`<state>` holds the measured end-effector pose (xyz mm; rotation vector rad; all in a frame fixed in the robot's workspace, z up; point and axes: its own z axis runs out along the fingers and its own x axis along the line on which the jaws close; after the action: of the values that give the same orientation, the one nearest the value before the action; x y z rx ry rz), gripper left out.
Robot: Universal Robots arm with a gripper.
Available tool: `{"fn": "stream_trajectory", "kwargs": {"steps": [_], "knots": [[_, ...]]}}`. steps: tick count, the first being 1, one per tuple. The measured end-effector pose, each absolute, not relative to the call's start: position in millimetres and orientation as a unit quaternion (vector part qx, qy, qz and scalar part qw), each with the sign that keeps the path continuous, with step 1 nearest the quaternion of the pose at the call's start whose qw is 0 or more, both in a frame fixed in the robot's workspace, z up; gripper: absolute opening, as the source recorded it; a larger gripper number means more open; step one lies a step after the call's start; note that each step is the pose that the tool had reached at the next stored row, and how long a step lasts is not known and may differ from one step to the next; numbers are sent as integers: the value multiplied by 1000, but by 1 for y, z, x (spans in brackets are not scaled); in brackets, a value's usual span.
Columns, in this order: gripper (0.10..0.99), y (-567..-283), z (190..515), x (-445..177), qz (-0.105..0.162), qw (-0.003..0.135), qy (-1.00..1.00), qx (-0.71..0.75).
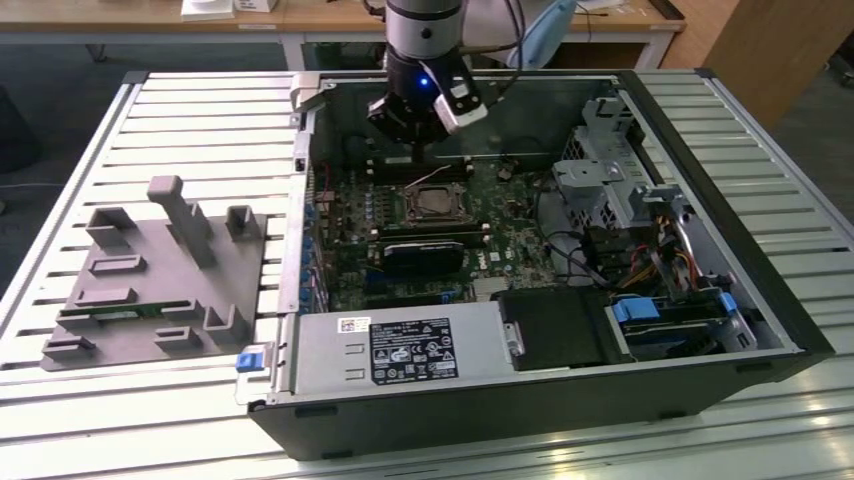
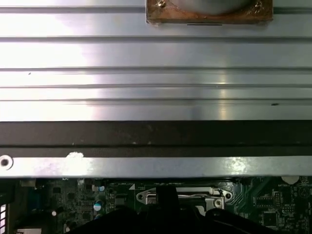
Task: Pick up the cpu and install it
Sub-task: 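Install the first cpu locking lever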
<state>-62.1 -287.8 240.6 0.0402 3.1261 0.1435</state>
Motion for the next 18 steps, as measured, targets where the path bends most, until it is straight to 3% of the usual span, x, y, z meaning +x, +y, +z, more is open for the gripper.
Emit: {"fn": "stream_trajectory", "kwargs": {"steps": [18], "knots": [[106,-283,223,-47,42,6,999,12]]}}
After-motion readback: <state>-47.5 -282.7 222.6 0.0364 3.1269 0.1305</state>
